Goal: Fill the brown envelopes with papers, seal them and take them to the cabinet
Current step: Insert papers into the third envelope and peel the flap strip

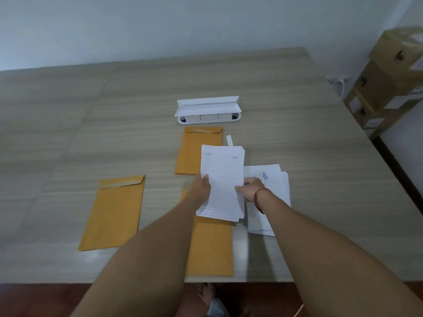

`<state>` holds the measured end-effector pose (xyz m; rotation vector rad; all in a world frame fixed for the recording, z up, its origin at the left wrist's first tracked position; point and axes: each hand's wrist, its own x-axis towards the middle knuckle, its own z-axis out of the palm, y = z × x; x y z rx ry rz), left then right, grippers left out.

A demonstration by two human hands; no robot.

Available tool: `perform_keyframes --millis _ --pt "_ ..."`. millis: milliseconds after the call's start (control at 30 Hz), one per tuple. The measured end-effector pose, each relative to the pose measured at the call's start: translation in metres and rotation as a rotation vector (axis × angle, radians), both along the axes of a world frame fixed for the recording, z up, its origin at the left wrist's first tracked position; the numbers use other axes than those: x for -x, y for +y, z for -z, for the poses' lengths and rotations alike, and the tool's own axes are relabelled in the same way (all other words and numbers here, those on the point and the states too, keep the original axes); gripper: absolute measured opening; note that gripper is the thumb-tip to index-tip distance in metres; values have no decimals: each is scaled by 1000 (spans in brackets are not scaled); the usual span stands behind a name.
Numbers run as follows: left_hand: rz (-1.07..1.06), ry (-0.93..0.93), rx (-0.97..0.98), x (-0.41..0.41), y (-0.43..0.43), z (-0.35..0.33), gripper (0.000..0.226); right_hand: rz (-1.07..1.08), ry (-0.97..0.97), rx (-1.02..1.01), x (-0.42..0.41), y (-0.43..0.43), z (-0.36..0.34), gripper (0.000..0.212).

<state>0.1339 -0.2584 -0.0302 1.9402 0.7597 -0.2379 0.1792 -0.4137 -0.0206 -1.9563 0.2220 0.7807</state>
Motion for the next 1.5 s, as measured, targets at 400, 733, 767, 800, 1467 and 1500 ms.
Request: perform_keyframes --millis 400,733,767,800,1467,1500 --pt "520 194 -646 20 48 27 65 354 -166 -23 -41 51 16 17" --pt "630 232 -665 -2 56 24 63 316 -141 -45 -49 74 28 8" --pt "646 245 -668 -4 56 24 65 310 -144 -47 -49 75 28 12" --pt "656 254 -668 -4 56 23 66 304 -148 -46 -49 76 29 18" --pt "271 156 -266 0 66 35 14 111 -129 15 -36 76 38 22" --pt "277 143 -291 0 67 35 14 93 -137 25 -35 76 37 22"
